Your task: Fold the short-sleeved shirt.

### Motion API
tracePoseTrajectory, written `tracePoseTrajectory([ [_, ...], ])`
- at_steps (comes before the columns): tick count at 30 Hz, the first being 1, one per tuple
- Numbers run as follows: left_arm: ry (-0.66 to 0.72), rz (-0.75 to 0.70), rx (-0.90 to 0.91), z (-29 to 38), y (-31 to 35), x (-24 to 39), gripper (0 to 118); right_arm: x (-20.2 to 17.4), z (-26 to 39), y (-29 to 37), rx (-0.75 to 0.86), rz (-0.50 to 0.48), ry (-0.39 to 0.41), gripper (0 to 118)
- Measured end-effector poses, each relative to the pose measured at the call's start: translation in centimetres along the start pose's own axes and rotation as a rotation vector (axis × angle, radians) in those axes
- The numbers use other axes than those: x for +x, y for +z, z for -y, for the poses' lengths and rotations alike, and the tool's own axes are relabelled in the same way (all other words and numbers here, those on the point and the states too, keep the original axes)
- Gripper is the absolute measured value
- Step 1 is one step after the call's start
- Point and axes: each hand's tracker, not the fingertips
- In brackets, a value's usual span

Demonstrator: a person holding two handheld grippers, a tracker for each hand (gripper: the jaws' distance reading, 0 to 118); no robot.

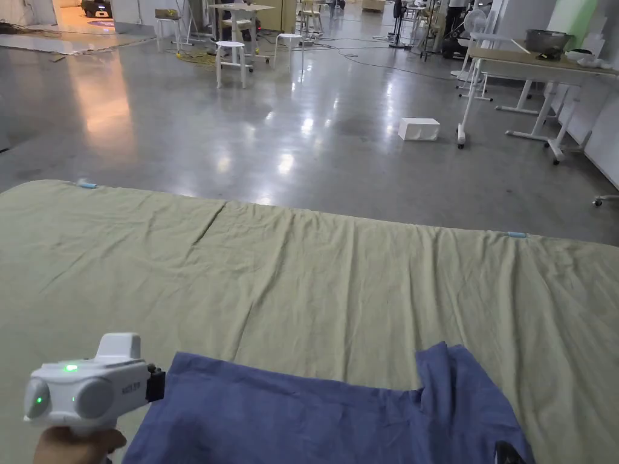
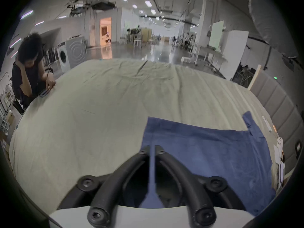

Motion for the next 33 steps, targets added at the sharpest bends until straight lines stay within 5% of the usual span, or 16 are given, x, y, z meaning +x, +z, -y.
tracePoseTrajectory([
  [3,-0.027,-0.001,-0.055,-2.7,-3.5,-0.4,70,0.3,0.9,-1.0,-0.034,0.007,0.006,0],
  [4,-0.034,0.001,-0.078,-3.5,-4.8,-0.6,78,0.4,1.3,-1.3,-0.048,0.007,0.003,0],
  [9,-0.054,0.014,-0.118,-1.9,-3.1,1.4,79,0.8,3.0,-2.3,-0.098,0.021,0.012,0],
  [13,-0.116,-0.053,-0.164,-3.2,-9.2,2.7,79,1.3,4.2,-2.6,-0.136,0.029,0.016,0],
  [16,-0.169,-0.062,-0.178,-2.0,-10.5,4.0,68,1.7,4.9,-2.6,-0.159,0.038,0.019,0],
  [20,-0.234,-0.065,-0.147,-2.9,-10.6,6.6,19,2.3,5.4,-2.9,-0.190,0.049,-0.004,0],
  [22,-0.251,-0.035,-0.158,-2.8,-11.9,5.3,8,2.8,5.4,-3.5,-0.206,0.048,-0.021,0],
  [30,-0.234,-0.023,-0.097,-2.8,-7.6,5.2,5,7.7,2.9,-13.3,-0.440,0.002,-0.095,4],
  [33,-0.227,-0.021,-0.064,-2.6,-5.7,5.2,5,9.6,2.4,-19.2,-0.522,-0.021,-0.075,31],
])
